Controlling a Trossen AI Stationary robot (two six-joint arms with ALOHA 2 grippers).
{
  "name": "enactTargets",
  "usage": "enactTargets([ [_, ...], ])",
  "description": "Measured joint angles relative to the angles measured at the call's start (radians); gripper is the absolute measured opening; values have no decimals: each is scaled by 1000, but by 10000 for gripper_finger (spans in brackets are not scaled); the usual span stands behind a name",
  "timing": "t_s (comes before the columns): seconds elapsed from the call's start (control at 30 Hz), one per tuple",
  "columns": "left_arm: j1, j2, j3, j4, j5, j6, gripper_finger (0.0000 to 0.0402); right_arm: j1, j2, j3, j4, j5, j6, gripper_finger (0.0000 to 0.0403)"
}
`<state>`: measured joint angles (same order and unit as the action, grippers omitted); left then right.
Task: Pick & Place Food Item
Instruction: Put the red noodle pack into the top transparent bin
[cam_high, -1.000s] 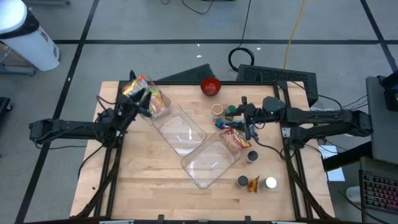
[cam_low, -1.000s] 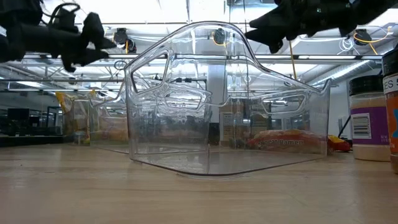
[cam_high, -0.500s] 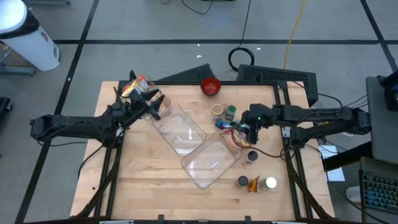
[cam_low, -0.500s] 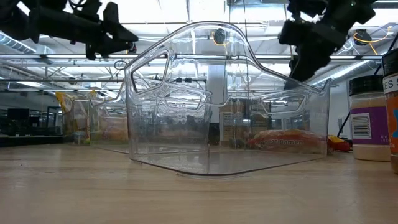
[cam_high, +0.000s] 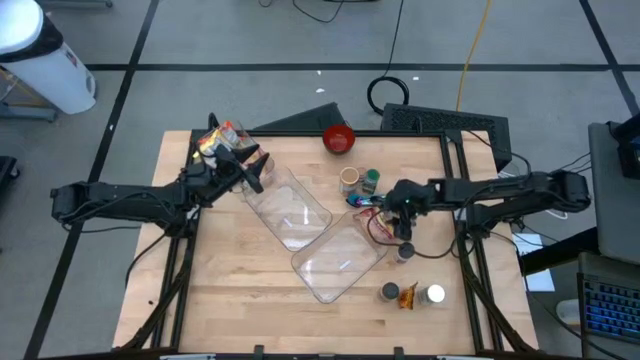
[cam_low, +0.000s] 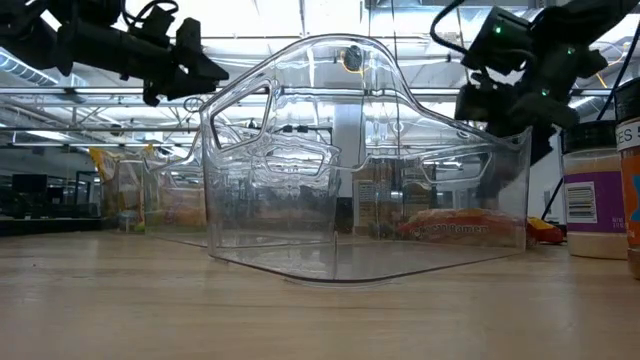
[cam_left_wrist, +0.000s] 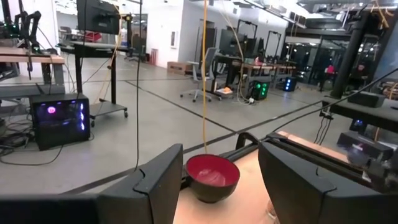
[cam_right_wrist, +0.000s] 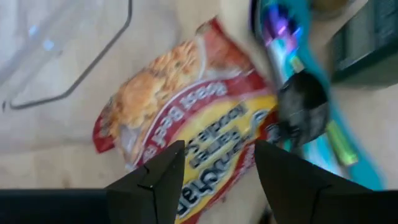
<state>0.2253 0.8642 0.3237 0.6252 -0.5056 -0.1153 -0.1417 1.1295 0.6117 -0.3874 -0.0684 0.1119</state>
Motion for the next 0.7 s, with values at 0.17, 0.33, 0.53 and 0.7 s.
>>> enactTargets([
  [0.17, 0, 0, 0, 20, 0, 0, 218, 0, 21, -23, 7, -49, 39, 169],
  [0.33, 0, 0, 0, 25, 0, 1, 218, 0, 36, -37, 9, -58, 42, 161],
  [0.53, 0, 0, 0, 25, -1, 2, 218, 0, 36, -38, 4, -63, 56, 152],
  [0.7, 0, 0, 0, 24, -1, 2, 218, 0, 36, -38, -10, -51, 63, 137],
])
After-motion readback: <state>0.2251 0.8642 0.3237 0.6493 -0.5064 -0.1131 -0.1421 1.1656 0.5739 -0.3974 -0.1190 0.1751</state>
